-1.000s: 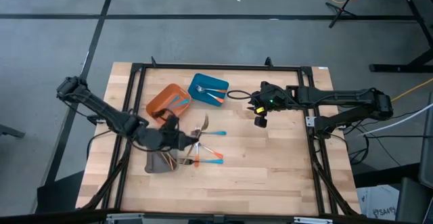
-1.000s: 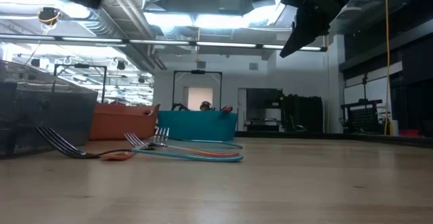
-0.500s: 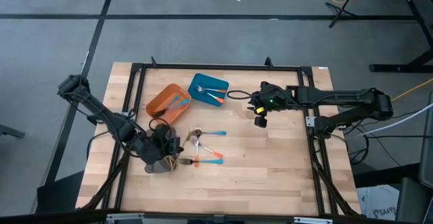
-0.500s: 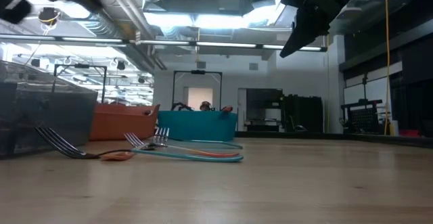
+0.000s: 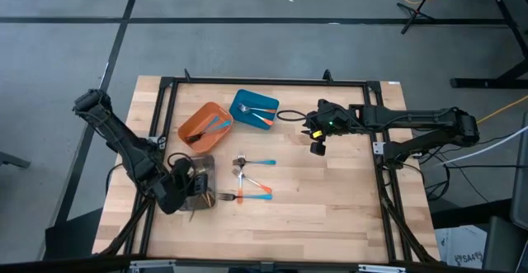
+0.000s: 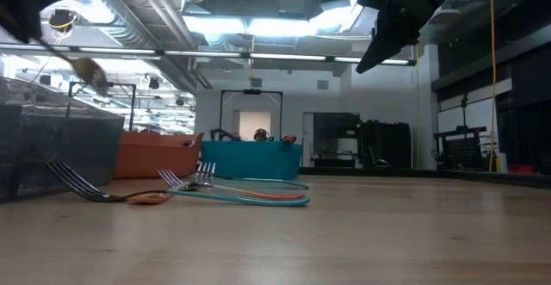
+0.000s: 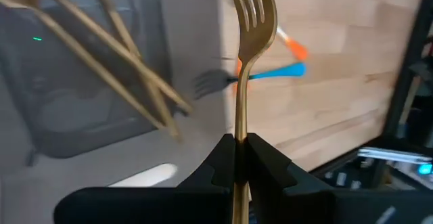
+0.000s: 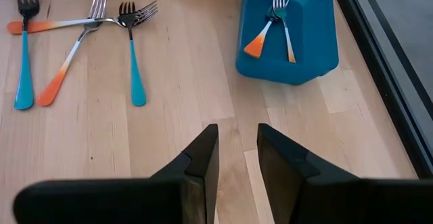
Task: Sort silverware by color (type)
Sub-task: Put the gold fork into the black bin
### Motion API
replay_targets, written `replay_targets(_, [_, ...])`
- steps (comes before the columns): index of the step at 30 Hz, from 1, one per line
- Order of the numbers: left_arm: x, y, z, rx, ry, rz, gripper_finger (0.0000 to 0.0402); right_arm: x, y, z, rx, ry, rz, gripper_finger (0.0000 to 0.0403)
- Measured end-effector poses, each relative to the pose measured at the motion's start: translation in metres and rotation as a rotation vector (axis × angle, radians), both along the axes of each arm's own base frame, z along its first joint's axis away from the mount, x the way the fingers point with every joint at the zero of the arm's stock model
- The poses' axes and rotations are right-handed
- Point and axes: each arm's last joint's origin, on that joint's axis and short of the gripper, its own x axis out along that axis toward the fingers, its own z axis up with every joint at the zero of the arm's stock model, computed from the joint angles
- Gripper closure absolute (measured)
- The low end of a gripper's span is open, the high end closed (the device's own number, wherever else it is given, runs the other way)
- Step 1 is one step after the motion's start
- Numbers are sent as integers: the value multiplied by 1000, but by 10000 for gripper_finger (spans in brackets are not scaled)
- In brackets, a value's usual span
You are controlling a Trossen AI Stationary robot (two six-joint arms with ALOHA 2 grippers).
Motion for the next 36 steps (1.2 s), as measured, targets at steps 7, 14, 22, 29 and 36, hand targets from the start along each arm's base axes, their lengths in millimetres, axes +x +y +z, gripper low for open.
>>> replay_targets(7, [-7,5,-4,51,90,-10,384,0,0,0,0,0,0,311])
replay_targets(14, [-12,12,-11,48,259,-26,382,0,0,0,0,0,0,311])
replay_targets(22, [-8,22,-12,67,291,20,381,0,0,0,0,0,0,311])
replay_targets(29, [-5,26,-12,61,294,44,381,0,0,0,0,0,0,311])
replay_targets(36, [-2,29,-12,52,287,66,381,0,0,0,0,0,0,311])
